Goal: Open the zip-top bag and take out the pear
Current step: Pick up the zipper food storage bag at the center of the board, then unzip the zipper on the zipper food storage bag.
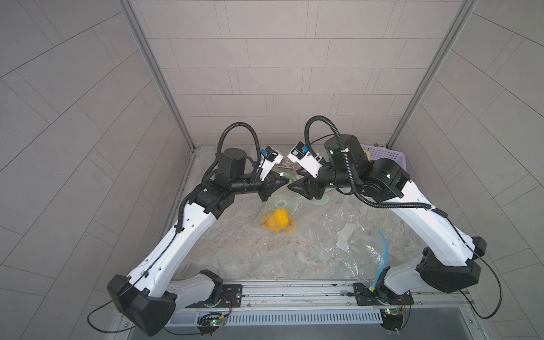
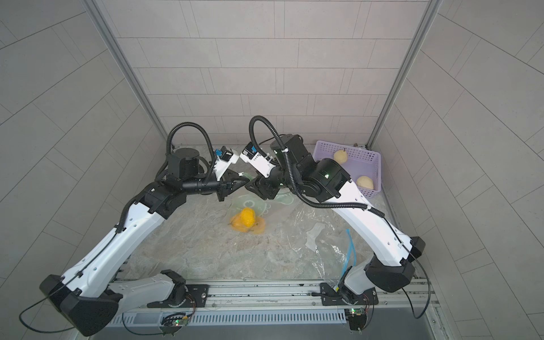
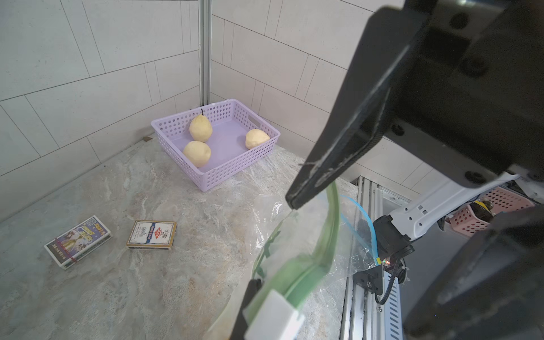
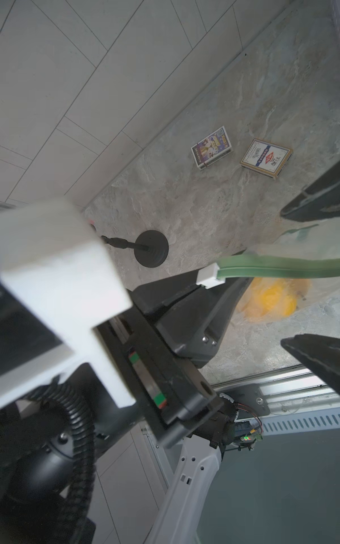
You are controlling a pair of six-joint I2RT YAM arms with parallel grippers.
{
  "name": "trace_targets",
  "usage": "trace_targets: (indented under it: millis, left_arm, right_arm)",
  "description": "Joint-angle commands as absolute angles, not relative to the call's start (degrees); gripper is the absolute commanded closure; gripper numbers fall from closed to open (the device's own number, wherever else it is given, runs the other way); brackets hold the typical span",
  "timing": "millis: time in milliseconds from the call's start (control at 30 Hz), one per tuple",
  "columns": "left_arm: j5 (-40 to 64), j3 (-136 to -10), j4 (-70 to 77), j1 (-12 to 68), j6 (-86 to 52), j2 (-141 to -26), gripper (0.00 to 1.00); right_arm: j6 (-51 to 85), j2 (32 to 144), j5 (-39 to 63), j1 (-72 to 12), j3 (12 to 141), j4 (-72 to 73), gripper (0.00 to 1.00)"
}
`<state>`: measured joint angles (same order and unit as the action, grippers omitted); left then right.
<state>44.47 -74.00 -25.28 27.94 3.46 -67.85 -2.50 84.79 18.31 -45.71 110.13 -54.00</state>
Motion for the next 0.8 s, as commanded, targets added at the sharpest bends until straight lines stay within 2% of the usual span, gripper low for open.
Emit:
trace_targets:
  millis: [0, 167, 433, 567, 767]
  left_arm:
    - [46.49, -75.76, -24.87, 28.45, 4.92, -66.91, 1.0]
    - [46.84, -75.28, -24.87, 28.72, 4.92, -66.59, 1.0]
    - [46.37, -75.28, -24.88, 28.9, 4.97, -66.71, 1.0]
    - [46.32, -75.22, -24.95, 28.91, 5.03, -66.81, 1.0]
    - [46.65, -75.13, -25.93, 28.92, 6.0, -66.56, 1.0]
  right_arm:
    - [-2.22, 84.63, 15.25, -45.89, 110.61, -52.15, 0.42]
    - [-0.93, 86.02, 15.11, -45.73, 111.07, -51.45, 0.6]
    - [0.58, 86.48, 18.45, -45.77, 109.64, -50.76, 0.63]
    - [1.34, 86.77, 16.63, -45.71, 108.58, -50.55, 0.71]
    - [2.89, 86.14, 14.16, -45.01, 107.74, -50.23, 1.0]
